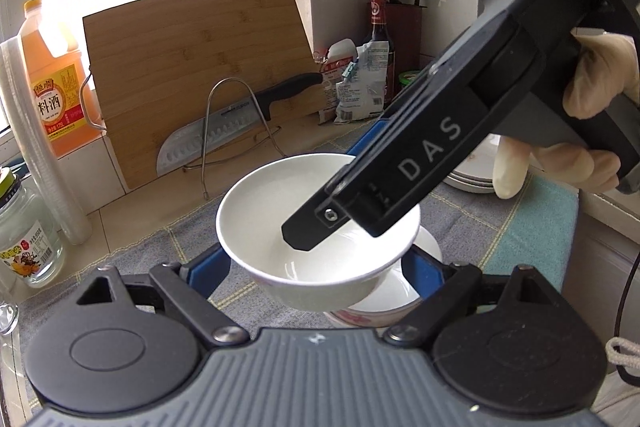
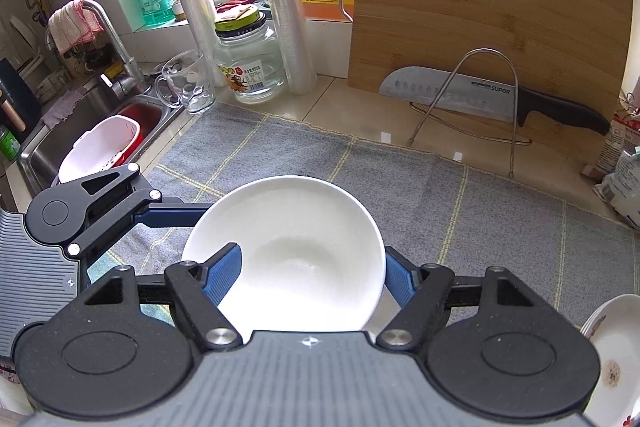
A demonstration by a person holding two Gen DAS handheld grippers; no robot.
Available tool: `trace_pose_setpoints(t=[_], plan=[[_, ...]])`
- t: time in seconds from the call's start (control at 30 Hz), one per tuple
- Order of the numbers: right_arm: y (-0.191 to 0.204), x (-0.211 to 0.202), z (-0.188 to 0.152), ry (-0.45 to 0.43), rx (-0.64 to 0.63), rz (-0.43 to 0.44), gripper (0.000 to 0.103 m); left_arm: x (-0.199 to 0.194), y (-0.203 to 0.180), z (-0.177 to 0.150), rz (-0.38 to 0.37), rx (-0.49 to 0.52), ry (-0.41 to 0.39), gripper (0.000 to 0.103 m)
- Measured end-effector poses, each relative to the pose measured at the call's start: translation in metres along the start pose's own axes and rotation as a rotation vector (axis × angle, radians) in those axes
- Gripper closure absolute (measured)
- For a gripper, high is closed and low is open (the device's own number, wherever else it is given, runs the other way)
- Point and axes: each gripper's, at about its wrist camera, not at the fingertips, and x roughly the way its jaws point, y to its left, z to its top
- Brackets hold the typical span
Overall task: Organize plates and bowls
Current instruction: 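Lower the white bowl into the nested pink-flower bowl with the right gripper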
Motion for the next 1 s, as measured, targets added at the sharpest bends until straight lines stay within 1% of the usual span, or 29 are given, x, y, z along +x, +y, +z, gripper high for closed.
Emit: trace_pose_setpoints(t=[0.3, 0.53, 0.8, 1.0], plan=[[-0.022, -0.011, -0.024, -0.001, 0.057, -0.037, 0.023, 0.017, -0.021, 0.003, -0.053, 0.013, 0.023, 0.011], [-0.031, -0.012, -0.037, 0.011, 0.082, -0.045, 0.023, 0.024, -0.026, 0.003, -0.078, 0.007, 0.046, 0.011], [-0.035, -0.007, -0.046, 0.022, 0.101, -0.033, 0.023, 0.028, -0.026, -0.001, -0.079, -0.001, 0.063, 0.011], [-0.037, -0.004, -0.044, 0.023, 0.104, -0.029, 0.023, 0.031, -0.024, -0.002, -0.075, -0.015, 0.064, 0.011]])
